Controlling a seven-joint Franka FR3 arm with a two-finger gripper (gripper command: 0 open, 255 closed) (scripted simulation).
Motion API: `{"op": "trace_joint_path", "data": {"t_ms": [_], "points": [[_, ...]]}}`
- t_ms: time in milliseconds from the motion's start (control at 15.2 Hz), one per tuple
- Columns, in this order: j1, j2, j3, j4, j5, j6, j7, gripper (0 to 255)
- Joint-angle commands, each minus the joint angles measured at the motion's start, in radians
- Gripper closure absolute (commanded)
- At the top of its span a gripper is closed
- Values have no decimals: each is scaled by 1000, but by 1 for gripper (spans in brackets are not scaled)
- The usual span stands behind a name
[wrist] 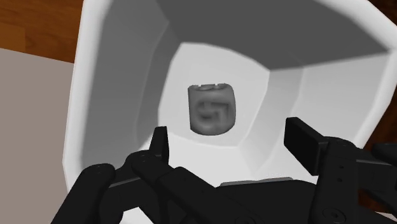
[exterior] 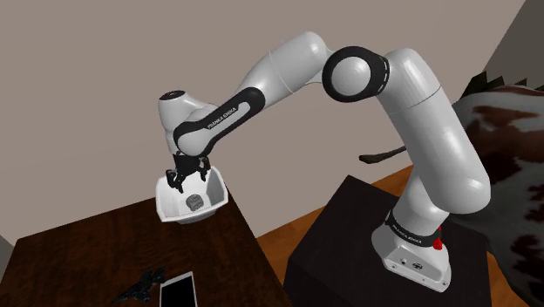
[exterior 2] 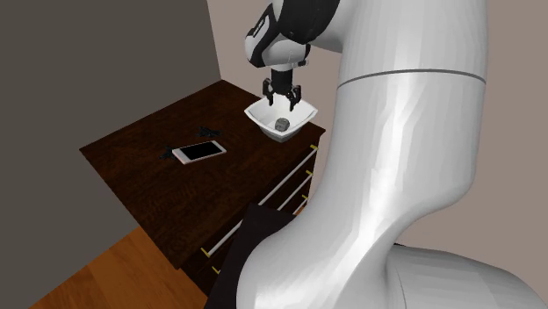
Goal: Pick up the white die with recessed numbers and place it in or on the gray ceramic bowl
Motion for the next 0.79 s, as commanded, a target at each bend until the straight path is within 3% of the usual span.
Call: {"op": "trace_joint_path", "data": {"t_ms": [0,396,726], "points": [[0,0,0,0,0,0,0,0],[-9,-73,17,10,20,-82,-11,0],[-9,-73,17,10,20,-82,-11,0]]}}
